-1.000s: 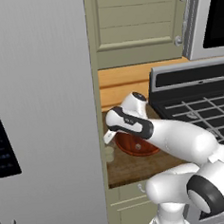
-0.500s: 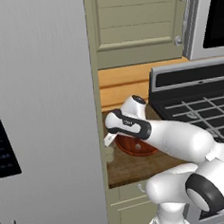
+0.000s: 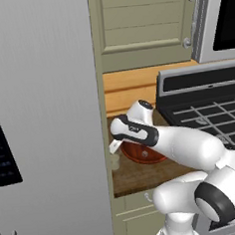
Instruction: Grab a lemon wedge from the fridge and one ice cube from the ice bowl, and put them in the glass of lemonade.
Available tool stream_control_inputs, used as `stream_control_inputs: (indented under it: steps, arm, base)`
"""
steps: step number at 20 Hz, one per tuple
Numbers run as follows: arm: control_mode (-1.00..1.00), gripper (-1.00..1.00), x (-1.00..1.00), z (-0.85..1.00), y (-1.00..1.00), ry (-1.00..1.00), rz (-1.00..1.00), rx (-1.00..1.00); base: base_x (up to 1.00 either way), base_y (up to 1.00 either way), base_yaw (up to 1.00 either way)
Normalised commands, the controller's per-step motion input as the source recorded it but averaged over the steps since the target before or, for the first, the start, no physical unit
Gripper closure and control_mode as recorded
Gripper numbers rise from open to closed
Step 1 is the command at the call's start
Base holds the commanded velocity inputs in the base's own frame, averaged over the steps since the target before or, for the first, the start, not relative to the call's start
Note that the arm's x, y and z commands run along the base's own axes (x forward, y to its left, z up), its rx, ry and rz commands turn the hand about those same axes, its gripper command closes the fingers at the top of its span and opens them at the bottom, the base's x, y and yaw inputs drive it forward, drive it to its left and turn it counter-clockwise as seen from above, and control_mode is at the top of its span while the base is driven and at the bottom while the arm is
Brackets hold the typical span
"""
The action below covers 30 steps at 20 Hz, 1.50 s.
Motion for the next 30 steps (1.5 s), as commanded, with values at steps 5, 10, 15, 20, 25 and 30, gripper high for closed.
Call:
stream_control_inputs:
  steps: [5, 10, 15, 20, 25, 30]
  arm:
    - [-1.0, -1.0, 0.0, 0.01, -0.01, 0.0, 0.0, 0.01]
    - [-1.0, -1.0, -0.11, 0.1, -0.06, -0.04, 0.0, 0.08]
    - [-1.0, -1.0, -0.17, 0.08, -0.19, -0.06, 0.0, 0.11]
    - [-1.0, -1.0, -0.1, 0.08, -0.27, -0.04, 0.0, 0.1]
    - [-1.0, -1.0, -0.2, 0.08, -0.27, -0.07, -0.01, 0.15]
    - [-1.0, -1.0, 0.0, 0.79, -0.4, 0.1, -0.01, -0.1]
  base:
    - [0.0, 0.0, 0.0]
    - [0.0, 0.0, 0.0]
    - [0.0, 0.0, 0.0]
    - [0.0, 0.0, 0.0]
    - [0.0, 0.0, 0.0]
    - [0.0, 0.0, 0.0]
